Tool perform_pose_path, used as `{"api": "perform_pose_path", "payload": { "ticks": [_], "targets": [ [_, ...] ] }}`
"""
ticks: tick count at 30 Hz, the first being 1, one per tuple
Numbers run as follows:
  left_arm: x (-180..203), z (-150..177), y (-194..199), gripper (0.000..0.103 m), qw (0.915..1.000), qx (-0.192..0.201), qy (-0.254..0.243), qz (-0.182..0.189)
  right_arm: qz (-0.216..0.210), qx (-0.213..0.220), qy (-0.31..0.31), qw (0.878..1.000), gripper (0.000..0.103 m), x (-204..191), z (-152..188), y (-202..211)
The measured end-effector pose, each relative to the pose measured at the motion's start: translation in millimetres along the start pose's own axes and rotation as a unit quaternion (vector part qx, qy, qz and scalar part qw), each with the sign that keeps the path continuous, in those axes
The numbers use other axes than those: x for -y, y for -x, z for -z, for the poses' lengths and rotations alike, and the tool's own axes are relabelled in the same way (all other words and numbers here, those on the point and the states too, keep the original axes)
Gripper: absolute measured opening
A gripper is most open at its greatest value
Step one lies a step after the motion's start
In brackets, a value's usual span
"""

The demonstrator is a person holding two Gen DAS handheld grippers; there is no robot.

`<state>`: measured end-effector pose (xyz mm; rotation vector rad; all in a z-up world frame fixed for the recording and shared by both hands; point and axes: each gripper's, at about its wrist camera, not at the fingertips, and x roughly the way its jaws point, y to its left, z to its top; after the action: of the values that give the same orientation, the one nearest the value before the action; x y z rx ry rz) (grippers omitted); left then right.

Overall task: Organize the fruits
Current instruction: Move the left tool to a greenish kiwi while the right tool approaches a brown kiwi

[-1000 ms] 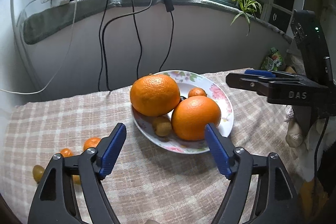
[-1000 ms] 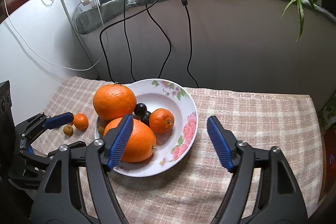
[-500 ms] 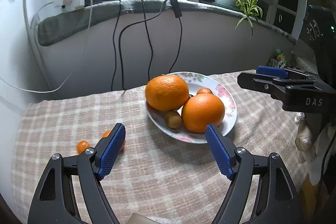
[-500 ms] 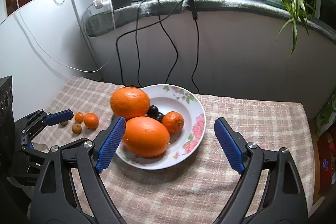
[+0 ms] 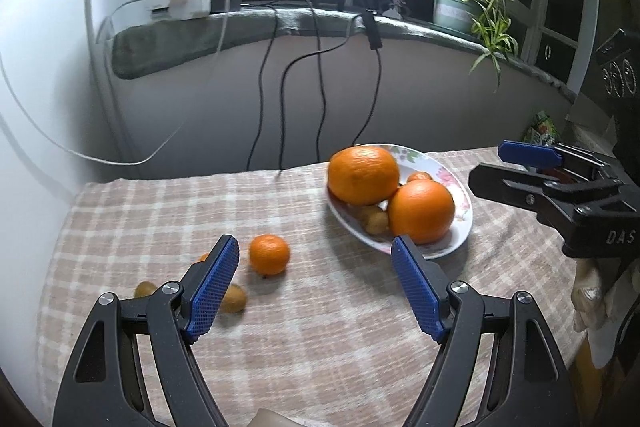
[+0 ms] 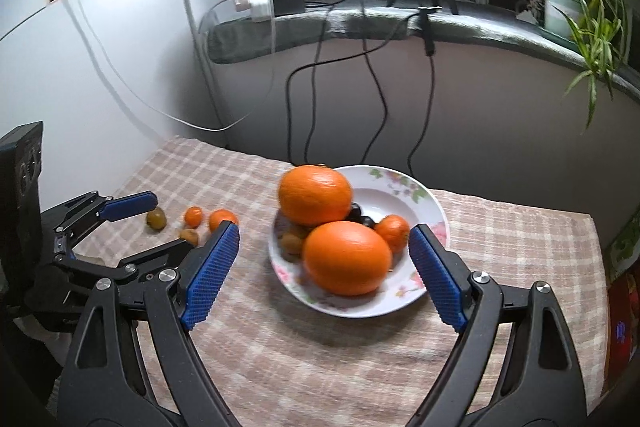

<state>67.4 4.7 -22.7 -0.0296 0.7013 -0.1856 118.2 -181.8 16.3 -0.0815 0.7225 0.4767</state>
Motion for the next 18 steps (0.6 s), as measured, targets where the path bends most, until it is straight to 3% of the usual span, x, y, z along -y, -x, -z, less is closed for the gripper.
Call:
{"api": "perform_pose_path", "payload": {
  "ticks": [18],
  "targets": [
    [-86.3, 40.0, 15.1, 0.078, 0.9966, -0.024, 0.065, -0.044, -0.077, -0.044, 0.053, 0.995, 0.089, -71.5, 10.6, -42.0]
  ]
}}
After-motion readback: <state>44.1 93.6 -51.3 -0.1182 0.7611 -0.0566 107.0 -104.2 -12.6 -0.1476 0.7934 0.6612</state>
